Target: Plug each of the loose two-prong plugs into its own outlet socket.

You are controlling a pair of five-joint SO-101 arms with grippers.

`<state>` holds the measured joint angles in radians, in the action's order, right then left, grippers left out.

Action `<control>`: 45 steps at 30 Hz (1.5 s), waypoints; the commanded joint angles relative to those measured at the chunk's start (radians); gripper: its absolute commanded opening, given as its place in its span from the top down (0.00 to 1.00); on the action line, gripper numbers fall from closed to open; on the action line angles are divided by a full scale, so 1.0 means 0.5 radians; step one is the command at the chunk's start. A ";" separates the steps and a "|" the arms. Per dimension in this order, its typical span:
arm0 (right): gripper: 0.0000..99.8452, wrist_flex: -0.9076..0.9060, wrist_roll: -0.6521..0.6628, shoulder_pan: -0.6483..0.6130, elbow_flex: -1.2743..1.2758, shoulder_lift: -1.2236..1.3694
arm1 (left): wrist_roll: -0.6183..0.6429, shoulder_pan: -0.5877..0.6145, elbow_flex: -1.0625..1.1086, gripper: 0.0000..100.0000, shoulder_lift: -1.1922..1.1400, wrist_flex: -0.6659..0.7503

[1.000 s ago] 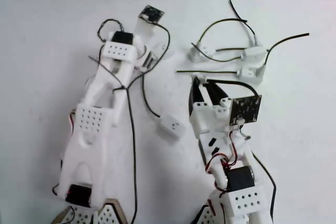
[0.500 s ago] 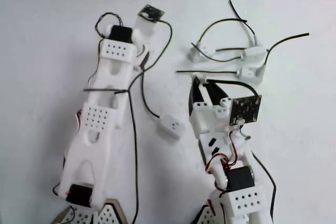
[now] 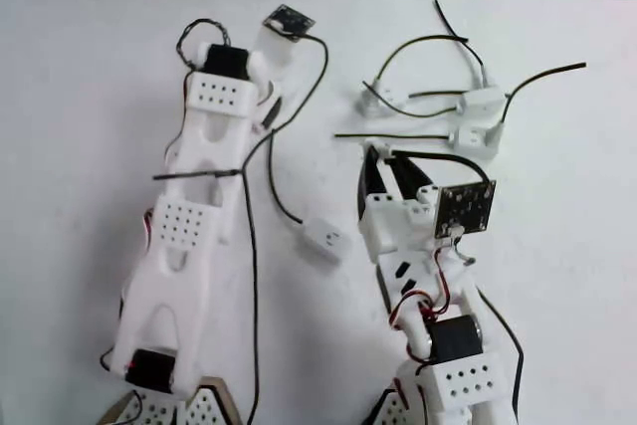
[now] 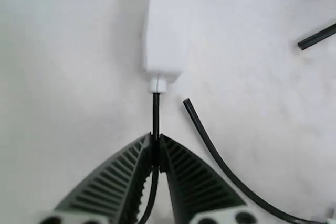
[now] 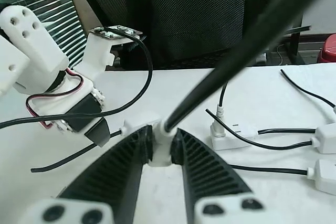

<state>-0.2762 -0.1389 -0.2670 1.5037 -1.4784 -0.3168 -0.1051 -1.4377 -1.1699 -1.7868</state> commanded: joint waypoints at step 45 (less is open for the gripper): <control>0.98 0.029 -0.006 0.026 -0.003 -0.026 | -0.147 -0.087 4.566 0.95 3.168 1.237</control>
<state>-0.2762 -0.1389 -0.2670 1.5098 -1.4784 -0.3874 -0.1834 0.8470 0.3721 -1.1945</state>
